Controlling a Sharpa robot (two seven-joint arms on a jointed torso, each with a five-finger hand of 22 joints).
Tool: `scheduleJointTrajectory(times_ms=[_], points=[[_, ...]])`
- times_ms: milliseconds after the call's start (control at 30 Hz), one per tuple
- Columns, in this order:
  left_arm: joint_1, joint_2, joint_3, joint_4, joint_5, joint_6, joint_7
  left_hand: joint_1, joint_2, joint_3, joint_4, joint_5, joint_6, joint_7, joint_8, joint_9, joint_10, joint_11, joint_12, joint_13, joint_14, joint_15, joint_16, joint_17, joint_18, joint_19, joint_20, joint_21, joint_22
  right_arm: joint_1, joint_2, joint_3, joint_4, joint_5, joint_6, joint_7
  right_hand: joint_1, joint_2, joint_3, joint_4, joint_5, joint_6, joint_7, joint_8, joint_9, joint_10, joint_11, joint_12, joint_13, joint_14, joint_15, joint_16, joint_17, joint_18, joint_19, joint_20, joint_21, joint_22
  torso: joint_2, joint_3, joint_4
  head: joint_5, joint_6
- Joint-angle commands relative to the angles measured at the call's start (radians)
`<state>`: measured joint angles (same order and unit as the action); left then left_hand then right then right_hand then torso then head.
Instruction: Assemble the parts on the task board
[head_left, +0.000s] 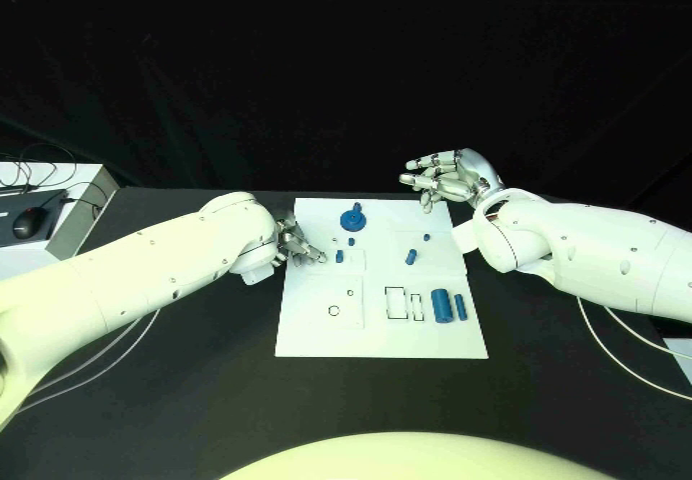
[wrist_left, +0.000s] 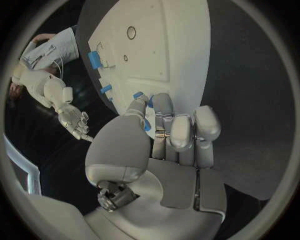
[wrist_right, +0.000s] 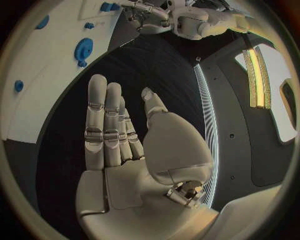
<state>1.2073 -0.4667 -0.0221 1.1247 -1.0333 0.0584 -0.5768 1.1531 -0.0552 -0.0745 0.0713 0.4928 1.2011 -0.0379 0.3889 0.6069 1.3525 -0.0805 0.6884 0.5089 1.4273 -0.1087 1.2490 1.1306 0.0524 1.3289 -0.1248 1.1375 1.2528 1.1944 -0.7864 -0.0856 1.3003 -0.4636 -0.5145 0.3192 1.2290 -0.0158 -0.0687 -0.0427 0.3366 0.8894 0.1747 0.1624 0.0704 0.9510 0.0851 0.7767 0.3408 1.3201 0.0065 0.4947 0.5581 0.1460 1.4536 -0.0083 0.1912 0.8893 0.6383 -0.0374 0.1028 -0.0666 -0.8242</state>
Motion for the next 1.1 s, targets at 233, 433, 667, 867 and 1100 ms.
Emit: scheduleJointTrajectory(times_ms=[233, 433, 667, 867, 1100], points=[[0.000, -0.013, 0.023, 0.021, 0.050, 0.000, 0.000, -0.006, 0.028, -0.120, 0.021, -0.146, 0.009, 0.005, 0.010, 0.006, -0.002, 0.005, 0.007, -0.002, 0.005, -0.001, 0.005, 0.001, -0.002, 0.001, -0.004, 0.005, 0.000, 0.000, 0.000, 0.001, 0.000, 0.000, 0.011, 0.007, -0.006, 0.008, -0.002, -0.002, 0.005, -0.001, 0.006, -0.005, 0.000, 0.000, -0.005, -0.002, -0.002, -0.004, 0.000, 0.005, 0.001, 0.019, -0.007, 0.000, 0.005, 0.002, 0.000, 0.0001, 0.0000, 0.001, 0.002], [0.000, -0.025, 0.042, 0.029, 0.088, -0.009, 0.005, -0.013, 0.005, -0.105, 0.055, -0.204, 0.006, 0.007, 0.014, 0.010, -0.004, 0.006, 0.009, -0.002, 0.004, 0.000, 0.004, -0.001, -0.001, 0.000, -0.003, 0.003, -0.002, 0.000, -0.001, 0.001, 0.000, 0.000, 0.011, 0.008, -0.006, 0.008, -0.002, -0.002, 0.005, -0.001, 0.006, -0.005, 0.000, 0.000, -0.005, -0.002, -0.002, -0.004, 0.000, 0.005, 0.001, 0.019, -0.007, 0.000, 0.005, 0.002, 0.000, 0.0004, -0.0004, 0.002, 0.004], [0.000, -0.044, 0.072, 0.028, 0.129, -0.073, 0.032, 0.004, 0.012, -0.091, 0.064, -0.201, -0.019, 0.018, 0.006, 0.008, -0.027, 0.013, -0.001, -0.007, -0.009, 0.002, -0.033, -0.042, 0.006, -0.022, -0.001, -0.035, -0.030, 0.000, -0.003, 0.001, 0.001, 0.000, 0.010, 0.008, -0.006, 0.008, -0.002, -0.002, 0.005, -0.001, 0.006, -0.005, 0.000, 0.000, -0.005, -0.002, -0.002, -0.004, 0.000, 0.005, 0.001, 0.019, -0.007, 0.000, 0.005, 0.002, 0.000, 0.0008, 0.0003, 0.002, 0.006], [0.000, -0.052, 0.083, 0.024, 0.166, -0.116, 0.073, 0.051, 0.060, -0.090, 0.038, -0.186, -0.103, 0.069, -0.045, -0.045, -0.114, 0.049, -0.045, -0.037, -0.055, 0.027, -0.159, -0.178, 0.041, -0.086, 0.025, -0.161, -0.118, 0.000, -0.004, 0.001, 0.002, 0.000, 0.009, 0.009, -0.006, 0.008, -0.002, -0.002, 0.005, -0.001, 0.006, -0.005, 0.000, 0.000, -0.005, -0.002, -0.002, -0.004, 0.000, 0.005, 0.001, 0.019, -0.007, 0.000, 0.005, 0.002, 0.000, 0.0007, 0.0008, 0.004, 0.007], [0.000, -0.051, 0.085, 0.021, 0.192, -0.147, 0.199, 0.226, 0.104, 0.034, -0.052, -0.188, -0.184, 0.134, -0.167, -0.224, -0.237, 0.109, -0.203, -0.192, -0.214, 0.079, -0.294, -0.329, 0.079, -0.223, 0.089, -0.369, -0.248, 0.000, -0.005, 0.001, 0.003, 0.000, 0.008, 0.009, -0.006, 0.008, -0.002, -0.002, 0.005, -0.001, 0.006, -0.005, 0.000, 0.000, -0.005, -0.002, -0.002, -0.004, 0.000, 0.005, 0.001, 0.019, -0.007, 0.000, 0.005, 0.002, 0.000, 0.0007, -0.0003, 0.006, 0.010]])
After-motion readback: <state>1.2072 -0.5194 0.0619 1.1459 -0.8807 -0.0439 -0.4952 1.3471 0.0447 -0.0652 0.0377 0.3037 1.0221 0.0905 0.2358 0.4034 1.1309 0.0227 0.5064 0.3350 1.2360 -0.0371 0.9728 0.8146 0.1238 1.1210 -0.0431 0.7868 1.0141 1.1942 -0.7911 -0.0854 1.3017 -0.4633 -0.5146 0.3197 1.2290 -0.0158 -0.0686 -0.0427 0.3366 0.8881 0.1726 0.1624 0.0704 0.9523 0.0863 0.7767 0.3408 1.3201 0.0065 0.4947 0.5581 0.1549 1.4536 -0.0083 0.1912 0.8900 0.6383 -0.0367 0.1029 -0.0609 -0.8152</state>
